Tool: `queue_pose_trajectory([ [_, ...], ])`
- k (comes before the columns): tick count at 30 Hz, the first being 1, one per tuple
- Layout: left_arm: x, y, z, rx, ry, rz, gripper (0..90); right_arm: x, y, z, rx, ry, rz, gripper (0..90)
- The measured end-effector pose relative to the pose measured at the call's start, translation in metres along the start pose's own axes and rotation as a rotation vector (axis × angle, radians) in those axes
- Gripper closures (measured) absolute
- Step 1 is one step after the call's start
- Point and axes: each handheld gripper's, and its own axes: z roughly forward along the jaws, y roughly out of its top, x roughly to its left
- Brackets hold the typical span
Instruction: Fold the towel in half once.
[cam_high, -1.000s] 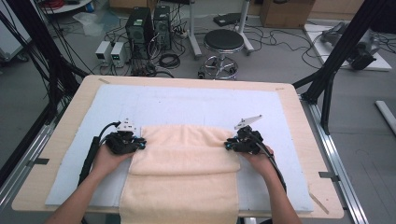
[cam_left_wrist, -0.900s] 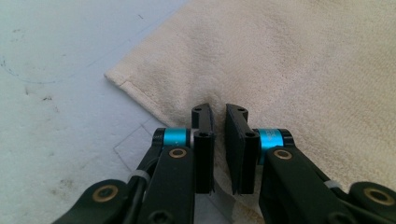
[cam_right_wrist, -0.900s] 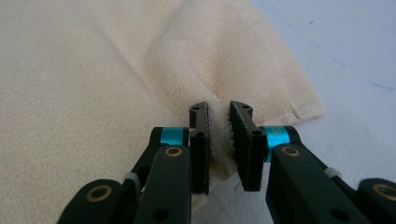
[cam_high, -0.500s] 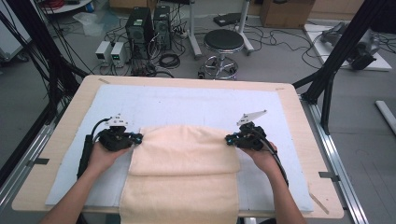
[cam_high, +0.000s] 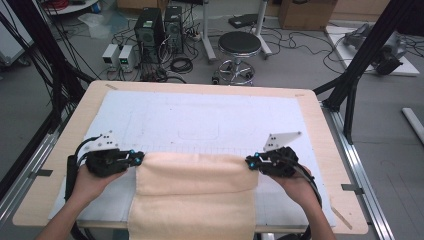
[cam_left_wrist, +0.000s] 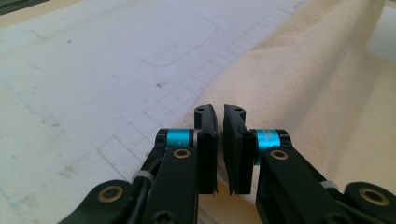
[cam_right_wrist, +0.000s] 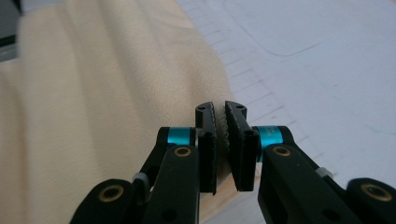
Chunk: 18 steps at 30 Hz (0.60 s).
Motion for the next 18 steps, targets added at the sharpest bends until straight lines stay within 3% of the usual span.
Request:
queue_pose_trajectory([
  [2, -0.009, -0.007, -0.004, 0.009, 0.000, 0.011, 83.6, 0.014, -0.009, -0.004, 0.008, 0.007, -0.014, 83.5],
  [6, -0.025, -0.020, -0.003, 0.059, -0.069, 0.045, 83.6, 0.034, -0.026, 0.001, 0.051, 0.068, -0.026, 83.1],
  [9, -0.034, -0.030, -0.002, 0.116, -0.098, 0.088, 83.4, 0.042, -0.034, 0.004, 0.076, 0.099, -0.030, 80.3],
  [11, -0.034, -0.034, 0.000, 0.140, -0.137, 0.086, 82.6, 0.041, -0.038, 0.006, 0.081, 0.134, -0.017, 75.1],
  [13, -0.031, -0.034, 0.000, 0.141, -0.138, 0.077, 78.6, 0.035, -0.037, 0.007, 0.074, 0.124, -0.003, 68.5],
  [15, -0.026, -0.031, 0.000, 0.124, -0.115, 0.062, 68.8, 0.026, -0.034, 0.008, 0.051, 0.123, 0.024, 65.8],
  [18, -0.016, -0.025, 0.001, 0.096, -0.062, 0.055, 65.2, 0.014, -0.027, 0.011, 0.050, 0.087, 0.042, 61.4],
])
